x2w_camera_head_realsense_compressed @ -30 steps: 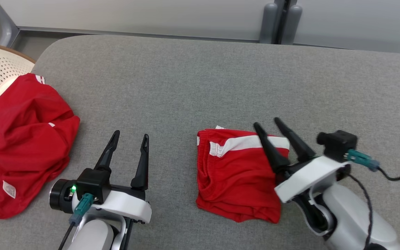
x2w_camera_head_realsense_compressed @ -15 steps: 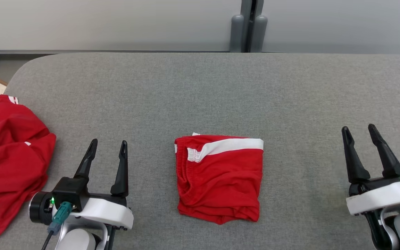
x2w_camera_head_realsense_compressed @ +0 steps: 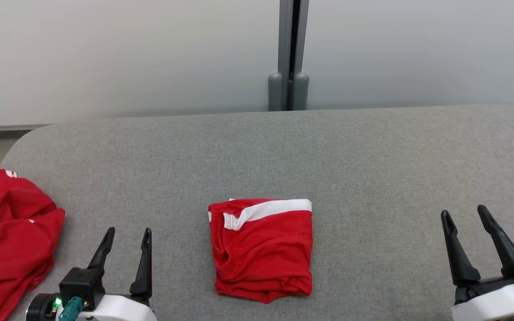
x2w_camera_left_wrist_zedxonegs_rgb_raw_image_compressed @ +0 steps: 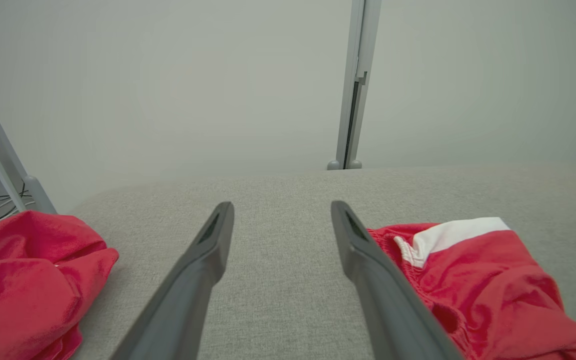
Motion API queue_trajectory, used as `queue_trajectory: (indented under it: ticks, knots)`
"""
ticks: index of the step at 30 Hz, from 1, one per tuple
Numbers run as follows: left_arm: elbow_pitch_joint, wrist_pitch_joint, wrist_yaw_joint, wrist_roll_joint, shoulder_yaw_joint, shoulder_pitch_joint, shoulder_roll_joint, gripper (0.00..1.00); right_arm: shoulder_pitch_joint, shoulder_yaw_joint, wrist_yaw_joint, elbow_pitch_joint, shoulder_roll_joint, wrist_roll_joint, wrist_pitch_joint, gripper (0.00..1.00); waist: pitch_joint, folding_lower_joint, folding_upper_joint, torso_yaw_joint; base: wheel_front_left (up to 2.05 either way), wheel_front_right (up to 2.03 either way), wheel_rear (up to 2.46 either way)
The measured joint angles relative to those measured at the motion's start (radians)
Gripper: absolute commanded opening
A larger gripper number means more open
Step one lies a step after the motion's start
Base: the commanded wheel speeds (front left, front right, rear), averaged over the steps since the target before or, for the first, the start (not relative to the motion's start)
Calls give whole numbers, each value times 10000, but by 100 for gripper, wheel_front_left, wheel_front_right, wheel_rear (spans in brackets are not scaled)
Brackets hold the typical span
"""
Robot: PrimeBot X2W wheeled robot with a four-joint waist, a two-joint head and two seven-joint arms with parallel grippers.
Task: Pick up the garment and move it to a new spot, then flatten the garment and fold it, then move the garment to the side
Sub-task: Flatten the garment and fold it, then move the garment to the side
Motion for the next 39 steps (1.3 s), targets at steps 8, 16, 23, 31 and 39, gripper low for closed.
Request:
queue_trajectory:
  ticks: [8, 16, 23, 31, 39]
  knots:
    - [-359, 192, 245, -84, 71, 683, 240, 100, 936, -299, 0, -759, 337, -234, 489, 100, -749, 0, 0, -192, 0, 0, 0]
    - [-704, 349, 376, -171, 115, 973, 428, 100, 1426, -477, 0, -978, 608, -224, 892, 100, -1085, 0, 0, -138, 0, 0, 0]
    - [-869, 449, 470, -171, 77, 1124, 472, 100, 1523, -470, 0, -1012, 642, -249, 1068, 100, -1131, 0, 0, -122, 0, 0, 0]
    - [-963, 518, 529, -167, -12, 1124, 481, 100, 1529, -497, 0, -1055, 640, -307, 1156, 100, -1072, 0, 0, -135, 0, 0, 0]
    - [-984, 520, 571, -151, -119, 1057, 474, 100, 1581, -554, 0, -1078, 648, -305, 1254, 100, -1025, 0, 0, -18, 0, 0, 0]
